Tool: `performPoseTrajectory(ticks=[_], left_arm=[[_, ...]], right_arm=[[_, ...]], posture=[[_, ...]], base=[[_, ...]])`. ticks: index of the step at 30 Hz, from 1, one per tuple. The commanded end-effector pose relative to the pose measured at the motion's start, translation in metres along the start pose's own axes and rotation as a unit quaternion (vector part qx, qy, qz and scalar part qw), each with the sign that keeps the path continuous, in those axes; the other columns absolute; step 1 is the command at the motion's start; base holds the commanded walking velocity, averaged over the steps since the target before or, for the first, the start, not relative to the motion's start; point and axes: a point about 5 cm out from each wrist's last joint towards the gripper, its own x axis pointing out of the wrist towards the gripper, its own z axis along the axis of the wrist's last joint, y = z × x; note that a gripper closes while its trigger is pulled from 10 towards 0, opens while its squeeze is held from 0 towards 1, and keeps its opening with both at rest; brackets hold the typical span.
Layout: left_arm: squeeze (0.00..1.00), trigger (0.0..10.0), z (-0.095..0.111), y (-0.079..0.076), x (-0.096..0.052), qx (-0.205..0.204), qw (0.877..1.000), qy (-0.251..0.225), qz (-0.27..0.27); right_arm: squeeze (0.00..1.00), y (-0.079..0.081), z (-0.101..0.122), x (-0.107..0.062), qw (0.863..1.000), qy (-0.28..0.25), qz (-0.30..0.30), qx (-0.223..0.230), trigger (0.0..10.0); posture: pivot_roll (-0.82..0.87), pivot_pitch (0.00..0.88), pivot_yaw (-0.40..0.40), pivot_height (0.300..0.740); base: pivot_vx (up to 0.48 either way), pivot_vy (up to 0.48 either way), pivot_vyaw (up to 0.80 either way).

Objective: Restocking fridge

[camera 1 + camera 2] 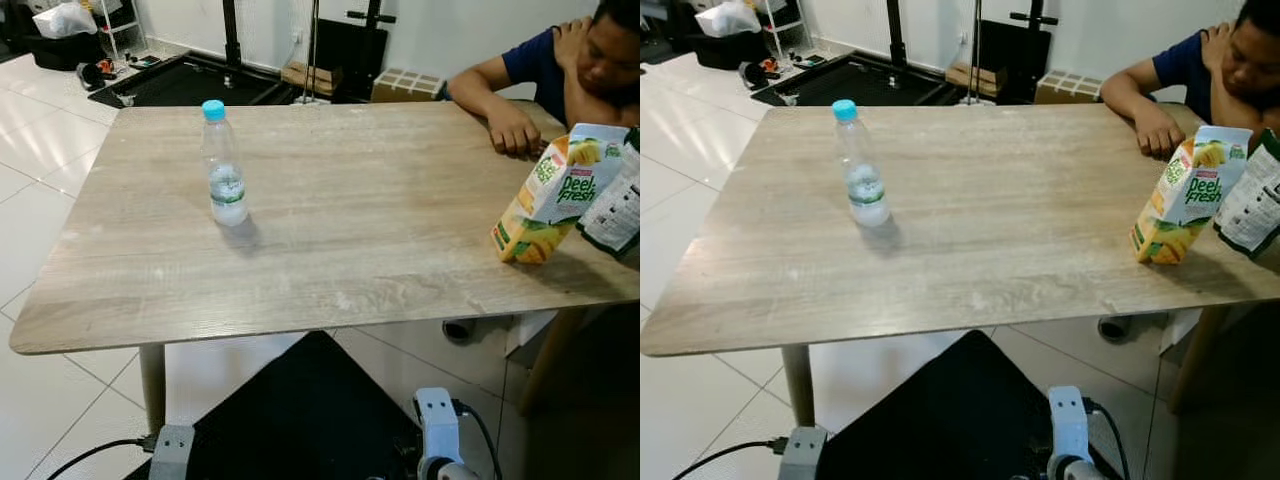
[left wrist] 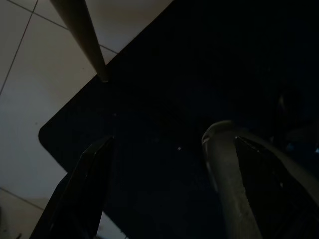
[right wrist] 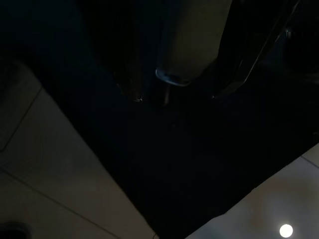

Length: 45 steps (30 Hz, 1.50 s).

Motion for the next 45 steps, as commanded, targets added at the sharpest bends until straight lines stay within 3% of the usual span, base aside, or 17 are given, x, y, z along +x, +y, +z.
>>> performPoseTrajectory(ticks=[1,9,11,14,23,26,32,41,45], left_arm=[[0.00,10.0,-0.005,-0.003,-0.001,-0.021,1.000,0.010,0.003],[0.00,10.0,-0.002,-0.005,0.001,-0.014,1.000,0.010,-0.002],[0.00,10.0,-0.003,-0.005,0.000,-0.014,1.000,0.012,-0.001],[0.00,10.0,-0.007,-0.012,-0.001,0.039,0.999,0.017,-0.018],[0.00,10.0,-0.007,-0.012,-0.001,-0.015,1.000,0.014,-0.002],[0.00,10.0,-0.006,-0.011,0.000,-0.002,1.000,0.015,-0.008],[0.00,10.0,-0.006,-0.010,-0.001,-0.016,1.000,0.014,0.005],[0.00,10.0,-0.020,-0.014,-0.007,0.002,1.000,0.014,-0.003],[0.00,10.0,-0.026,-0.007,-0.011,0.009,1.000,0.007,-0.002]], right_arm=[[0.00,-0.001,-0.010,-0.003,1.000,0.019,-0.002,-0.004,10.0],[0.00,-0.003,-0.006,-0.003,1.000,0.002,-0.008,0.010,10.0],[0.00,-0.004,-0.012,-0.004,1.000,0.019,-0.008,-0.007,10.0],[0.00,-0.009,-0.010,-0.005,1.000,0.009,-0.019,0.006,10.0],[0.00,-0.005,-0.015,-0.006,1.000,0.018,-0.004,-0.016,10.0],[0.00,-0.004,-0.010,-0.005,1.000,0.007,0.000,-0.014,10.0],[0.00,-0.002,-0.011,-0.004,0.999,0.015,0.011,-0.041,10.0],[0.00,-0.004,-0.006,-0.004,0.999,0.004,0.014,-0.042,10.0],[0.00,-0.001,-0.007,-0.004,0.999,-0.001,0.027,-0.046,10.0]], posture=[[-0.10,0.054,-0.021,0.740],[-0.11,0.051,-0.037,0.740],[-0.13,0.074,-0.011,0.740],[-0.12,0.082,-0.025,0.740],[-0.12,0.094,-0.024,0.740],[-0.11,0.099,-0.042,0.740],[-0.10,0.094,-0.062,0.740],[-0.08,0.101,-0.078,0.740],[-0.09,0.116,-0.059,0.740]], base=[[0.000,0.000,0.00],[0.000,0.000,0.00],[0.000,0.000,0.00],[0.000,-0.480,0.00],[0.000,-0.267,0.00],[0.000,0.000,0.00],[0.000,0.000,0.00],[0.000,0.000,0.00],[0.000,0.000,0.00]])
